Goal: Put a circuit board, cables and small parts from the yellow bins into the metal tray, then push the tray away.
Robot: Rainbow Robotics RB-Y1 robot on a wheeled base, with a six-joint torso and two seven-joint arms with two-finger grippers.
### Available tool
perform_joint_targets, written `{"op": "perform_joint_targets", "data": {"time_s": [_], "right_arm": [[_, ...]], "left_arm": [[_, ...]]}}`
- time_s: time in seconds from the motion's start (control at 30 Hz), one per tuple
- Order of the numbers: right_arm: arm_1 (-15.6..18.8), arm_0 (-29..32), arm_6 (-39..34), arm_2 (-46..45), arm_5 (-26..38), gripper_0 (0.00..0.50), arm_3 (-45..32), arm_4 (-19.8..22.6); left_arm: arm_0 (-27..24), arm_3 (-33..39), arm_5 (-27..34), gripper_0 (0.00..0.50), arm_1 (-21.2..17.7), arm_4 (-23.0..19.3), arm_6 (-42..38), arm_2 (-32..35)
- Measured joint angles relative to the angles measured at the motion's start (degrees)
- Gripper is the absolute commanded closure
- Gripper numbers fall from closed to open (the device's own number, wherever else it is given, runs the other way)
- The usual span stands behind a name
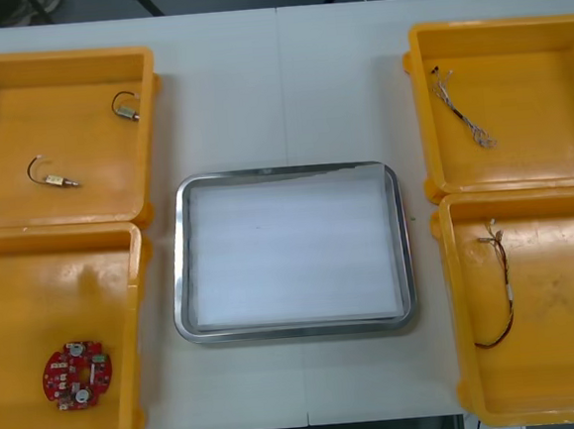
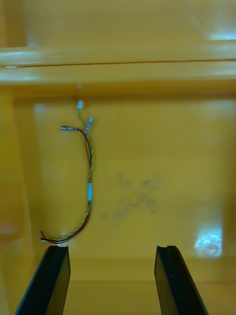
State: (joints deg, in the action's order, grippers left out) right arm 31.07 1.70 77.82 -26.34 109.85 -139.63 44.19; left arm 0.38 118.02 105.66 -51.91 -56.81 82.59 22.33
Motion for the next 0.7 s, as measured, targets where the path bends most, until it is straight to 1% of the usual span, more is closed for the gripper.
{"op": "perform_joint_targets", "data": {"time_s": [0.13,0.27,0.4,0.53,0.7], "right_arm": [[-1.5,0.3,0.0,1.8,0.0,0.000,0.0,-1.5],[-1.6,2.0,0.0,5.4,-0.1,0.000,0.0,-3.0],[-1.6,3.8,-0.1,8.7,-2.4,0.000,0.0,-4.4],[-1.8,4.5,-1.2,11.1,-4.9,0.000,0.1,-6.0],[-1.8,4.6,-2.1,13.3,-10.5,0.000,2.5,-7.7]], "left_arm": [[0.0,2.9,0.1,0.000,0.0,0.6,0.0,0.0],[0.0,5.6,0.1,0.000,0.1,0.6,-0.2,0.0],[0.5,8.2,-0.3,0.000,0.9,1.0,-0.2,-0.1],[1.8,10.4,-3.4,0.000,2.2,3.0,-0.4,-1.5],[4.5,11.6,-8.5,0.000,3.5,5.3,-0.6,-4.7]]}}
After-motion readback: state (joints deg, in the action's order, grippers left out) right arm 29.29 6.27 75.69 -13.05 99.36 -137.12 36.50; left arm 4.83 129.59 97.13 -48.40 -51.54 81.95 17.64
